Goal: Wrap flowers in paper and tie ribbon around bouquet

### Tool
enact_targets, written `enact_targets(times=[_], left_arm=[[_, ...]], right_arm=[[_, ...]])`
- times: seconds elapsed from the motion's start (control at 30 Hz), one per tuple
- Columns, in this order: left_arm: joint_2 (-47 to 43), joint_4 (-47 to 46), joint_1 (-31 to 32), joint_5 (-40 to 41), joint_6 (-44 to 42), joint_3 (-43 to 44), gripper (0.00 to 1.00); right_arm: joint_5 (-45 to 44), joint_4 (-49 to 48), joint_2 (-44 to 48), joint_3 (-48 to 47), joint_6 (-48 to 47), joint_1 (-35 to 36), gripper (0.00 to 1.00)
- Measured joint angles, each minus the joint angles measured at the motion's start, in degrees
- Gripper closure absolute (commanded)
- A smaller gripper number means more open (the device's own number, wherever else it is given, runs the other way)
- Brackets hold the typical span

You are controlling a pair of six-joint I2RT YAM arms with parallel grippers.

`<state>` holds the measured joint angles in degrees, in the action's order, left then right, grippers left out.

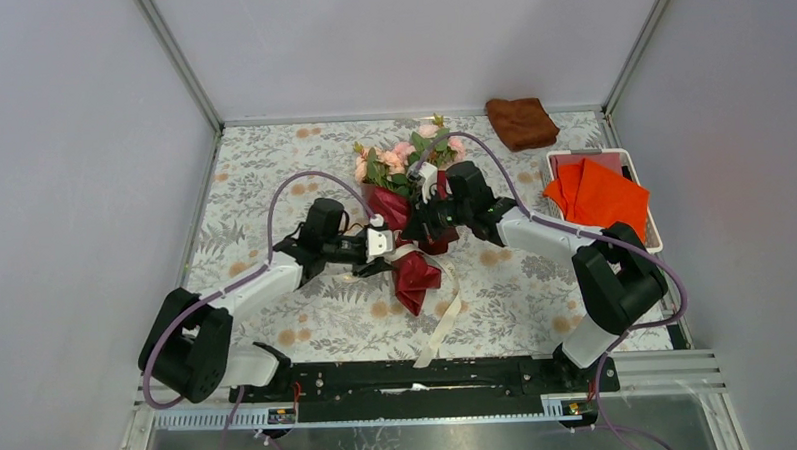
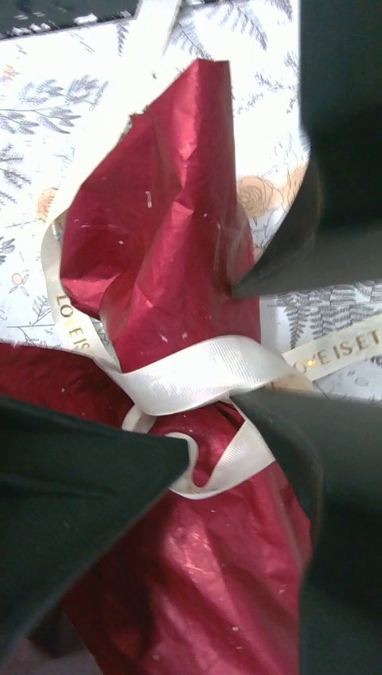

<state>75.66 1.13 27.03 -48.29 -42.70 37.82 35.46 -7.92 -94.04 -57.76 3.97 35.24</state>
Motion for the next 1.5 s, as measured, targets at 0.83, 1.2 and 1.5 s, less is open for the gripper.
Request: enact_targets(times=[0.83, 1.2, 1.5], left_arm=[[11.4, -9.9, 5.7, 21.4, 22.4, 4.8, 1.00], [12.7, -12.7, 6.8, 24.8, 22.5, 4.8, 1.00], [12.7, -13.6, 7.1, 25.3, 22.4, 4.4, 1.00]], right_arm=[[-3.1, -4.7, 0.6, 3.8, 7.5, 0.0, 0.77], [-3.0, 6.8, 0.6, -5.6, 5.3, -3.7, 0.84], [-1.4, 12.1, -5.1, -11.4, 5.7, -4.3, 0.95]])
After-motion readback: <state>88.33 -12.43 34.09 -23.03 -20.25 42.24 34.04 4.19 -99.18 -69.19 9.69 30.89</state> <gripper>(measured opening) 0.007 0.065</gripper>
